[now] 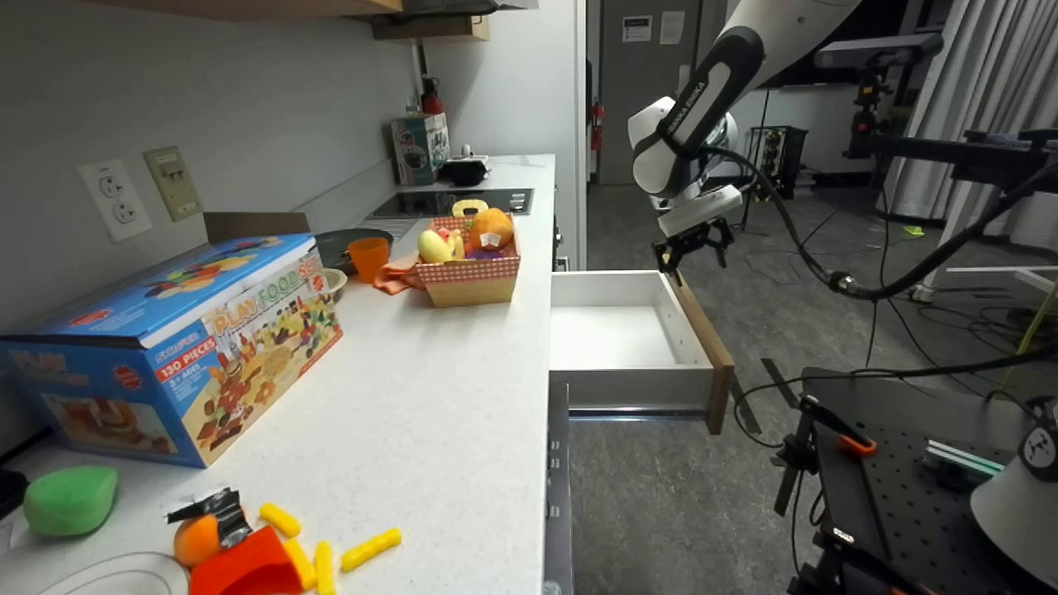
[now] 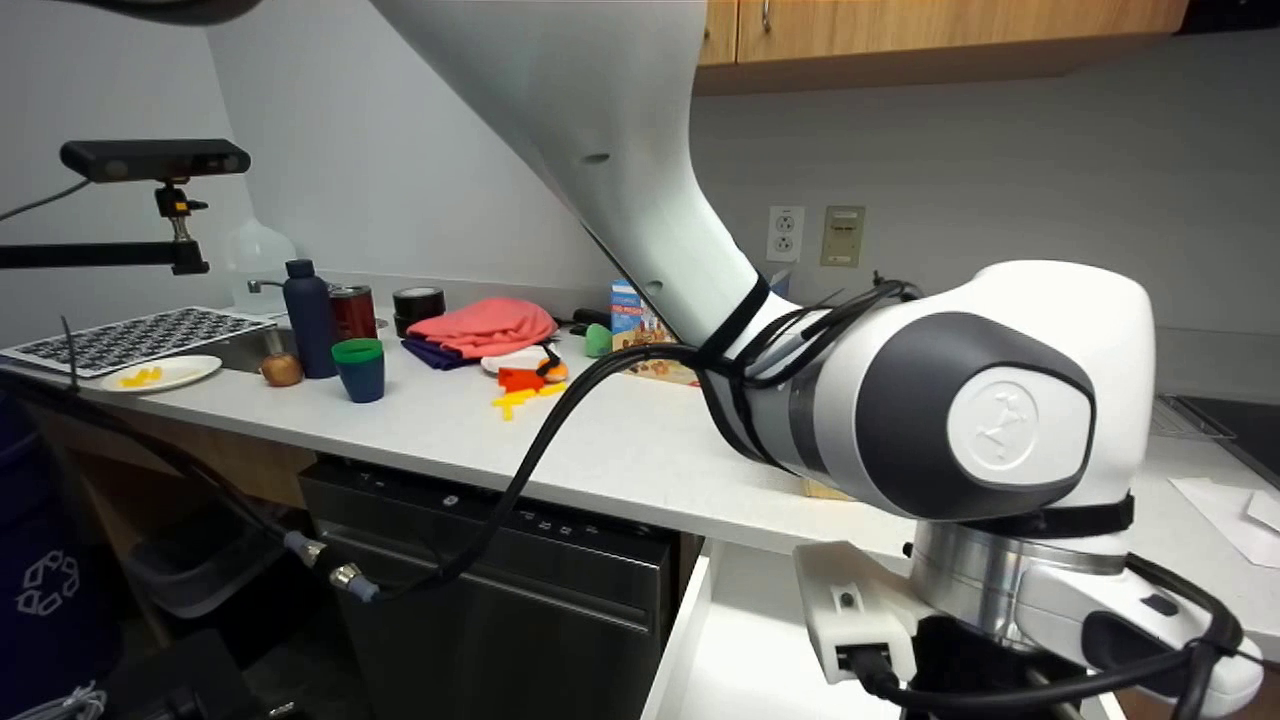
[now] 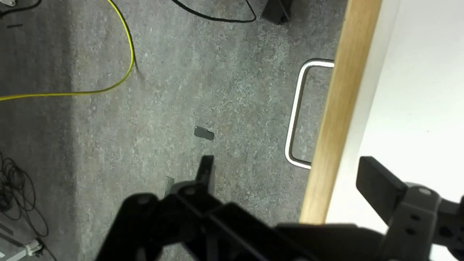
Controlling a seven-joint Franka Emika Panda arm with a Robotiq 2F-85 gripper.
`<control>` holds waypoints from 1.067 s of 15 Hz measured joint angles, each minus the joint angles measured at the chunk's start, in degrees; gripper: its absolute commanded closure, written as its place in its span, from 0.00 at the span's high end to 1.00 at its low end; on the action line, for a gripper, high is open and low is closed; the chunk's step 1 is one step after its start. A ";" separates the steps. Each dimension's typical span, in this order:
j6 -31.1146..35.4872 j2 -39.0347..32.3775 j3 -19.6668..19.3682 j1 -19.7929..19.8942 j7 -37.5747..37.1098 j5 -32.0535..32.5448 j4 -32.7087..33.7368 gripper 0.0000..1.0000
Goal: Open the drawer, then put the purple and pineapple plushies in the drawer and then close the drawer
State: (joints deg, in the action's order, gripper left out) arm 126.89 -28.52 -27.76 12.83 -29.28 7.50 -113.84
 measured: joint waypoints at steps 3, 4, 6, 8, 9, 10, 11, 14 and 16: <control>2.71 2.87 1.94 -0.18 1.42 0.31 0.28 1.00; 3.92 3.91 3.05 -0.23 2.21 0.25 0.64 1.00; 5.35 5.70 5.70 -0.39 3.93 -0.14 2.52 1.00; 6.13 6.89 8.63 -0.54 6.02 -0.96 5.47 1.00; 6.49 7.16 10.01 -0.58 7.40 -1.66 7.09 1.00; 7.02 7.35 11.33 -0.61 9.01 -2.54 8.57 1.00; 7.13 7.46 12.30 -0.62 10.07 -3.19 9.71 1.00; 7.13 7.46 12.94 -0.53 11.08 -3.56 10.52 1.00; 7.13 7.44 12.94 -0.39 11.26 -3.56 10.51 1.00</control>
State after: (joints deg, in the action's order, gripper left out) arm 134.02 -21.09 -14.83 12.44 -18.02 3.94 -103.33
